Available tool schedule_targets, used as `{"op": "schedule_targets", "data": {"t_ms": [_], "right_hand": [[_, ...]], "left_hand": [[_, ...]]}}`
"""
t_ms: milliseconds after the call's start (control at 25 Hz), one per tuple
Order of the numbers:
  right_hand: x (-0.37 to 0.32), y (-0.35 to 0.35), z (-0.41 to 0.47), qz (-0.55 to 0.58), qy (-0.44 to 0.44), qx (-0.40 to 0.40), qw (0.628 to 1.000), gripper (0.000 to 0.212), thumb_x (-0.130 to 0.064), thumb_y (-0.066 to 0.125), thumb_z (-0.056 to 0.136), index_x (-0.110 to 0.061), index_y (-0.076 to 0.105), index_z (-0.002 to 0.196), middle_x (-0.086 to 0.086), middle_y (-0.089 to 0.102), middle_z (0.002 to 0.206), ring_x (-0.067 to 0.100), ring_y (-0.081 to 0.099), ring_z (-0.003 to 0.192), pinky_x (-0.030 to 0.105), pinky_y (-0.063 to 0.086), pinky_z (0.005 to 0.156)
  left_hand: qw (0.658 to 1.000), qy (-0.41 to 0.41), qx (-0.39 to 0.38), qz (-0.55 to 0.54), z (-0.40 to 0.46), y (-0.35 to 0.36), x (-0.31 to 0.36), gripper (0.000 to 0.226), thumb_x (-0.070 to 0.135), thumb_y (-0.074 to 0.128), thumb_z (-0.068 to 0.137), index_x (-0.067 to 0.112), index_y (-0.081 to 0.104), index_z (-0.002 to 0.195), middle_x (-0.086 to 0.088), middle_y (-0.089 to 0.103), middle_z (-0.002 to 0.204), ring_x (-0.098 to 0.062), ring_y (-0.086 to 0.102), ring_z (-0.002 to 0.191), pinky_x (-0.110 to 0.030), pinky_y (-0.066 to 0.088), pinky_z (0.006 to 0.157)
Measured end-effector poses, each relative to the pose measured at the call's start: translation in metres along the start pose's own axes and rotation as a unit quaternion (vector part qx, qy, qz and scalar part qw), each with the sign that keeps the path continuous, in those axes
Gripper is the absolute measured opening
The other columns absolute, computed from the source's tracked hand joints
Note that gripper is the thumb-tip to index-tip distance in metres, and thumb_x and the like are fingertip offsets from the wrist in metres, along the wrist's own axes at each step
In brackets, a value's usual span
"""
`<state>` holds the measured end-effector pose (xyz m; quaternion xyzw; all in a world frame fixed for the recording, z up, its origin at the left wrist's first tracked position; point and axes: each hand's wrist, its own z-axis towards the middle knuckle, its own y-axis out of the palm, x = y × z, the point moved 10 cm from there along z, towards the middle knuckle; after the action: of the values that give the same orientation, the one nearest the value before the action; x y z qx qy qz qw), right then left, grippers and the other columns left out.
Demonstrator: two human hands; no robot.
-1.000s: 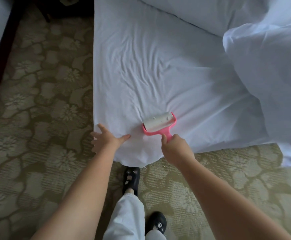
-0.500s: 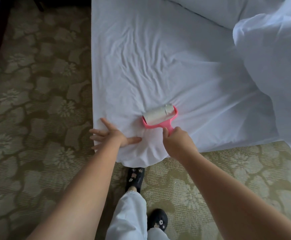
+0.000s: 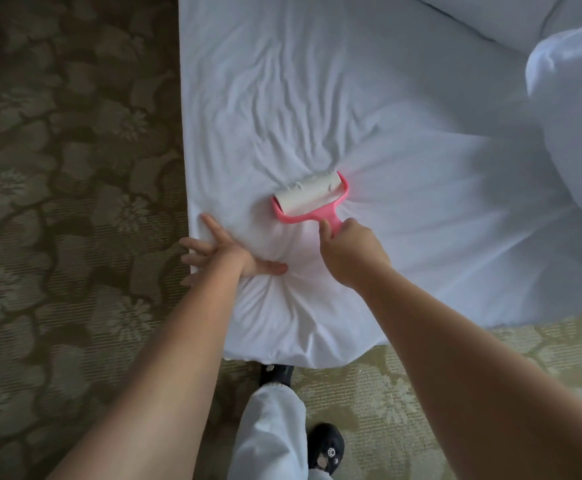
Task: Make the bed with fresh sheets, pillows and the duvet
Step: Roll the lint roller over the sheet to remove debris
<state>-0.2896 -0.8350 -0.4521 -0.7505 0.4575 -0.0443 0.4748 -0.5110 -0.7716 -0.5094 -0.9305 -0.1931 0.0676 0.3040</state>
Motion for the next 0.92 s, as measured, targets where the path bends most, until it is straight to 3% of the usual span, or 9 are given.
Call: {"op": "schedule_targets", "data": {"t_ms": [200,440,760,920], "right_hand": [[-0.047,-0.006,0.041,0.021,-0.015,0.000,1.000,0.053,-0.051,0.031,0.098,-0.005,0.052,0.114,0.013,0.059,0.115,0.032,0.056,0.106,0.032,0.038,0.076],[-0.090,-0.010,0.079,0.016,-0.034,0.011,0.999,0.052,-0.049,0.031,0.098,-0.005,0.050,0.119,0.015,0.057,0.121,0.034,0.055,0.111,0.033,0.037,0.078],[-0.062,-0.008,0.049,0.029,-0.037,0.019,0.999,0.052,-0.050,0.030,0.098,-0.006,0.051,0.117,0.013,0.058,0.116,0.032,0.056,0.106,0.031,0.036,0.074],[-0.019,-0.003,0.005,0.035,-0.026,0.015,0.999,0.051,-0.051,0.031,0.098,-0.006,0.051,0.114,0.015,0.059,0.115,0.033,0.056,0.107,0.033,0.035,0.075]], "left_hand": [[1.000,0.010,-0.012,-0.005,0.023,-0.018,0.009,0.169,0.064,0.087,0.033,0.031,-0.045,0.133,-0.015,-0.025,0.152,-0.038,0.001,0.142,-0.057,0.018,0.113],[0.999,0.024,-0.022,-0.012,0.040,-0.024,0.014,0.167,0.071,0.082,0.033,0.033,-0.051,0.126,-0.012,-0.025,0.151,-0.037,-0.002,0.142,-0.057,0.016,0.114],[0.996,0.065,0.044,-0.034,0.038,-0.028,0.013,0.162,0.074,0.080,0.035,0.037,-0.042,0.134,-0.008,-0.007,0.150,-0.035,0.009,0.138,-0.054,0.022,0.112],[0.986,0.123,0.110,-0.037,0.020,-0.036,0.013,0.150,0.079,0.074,0.043,0.031,-0.025,0.145,-0.007,-0.016,0.156,-0.032,0.001,0.144,-0.054,0.018,0.114]]}}
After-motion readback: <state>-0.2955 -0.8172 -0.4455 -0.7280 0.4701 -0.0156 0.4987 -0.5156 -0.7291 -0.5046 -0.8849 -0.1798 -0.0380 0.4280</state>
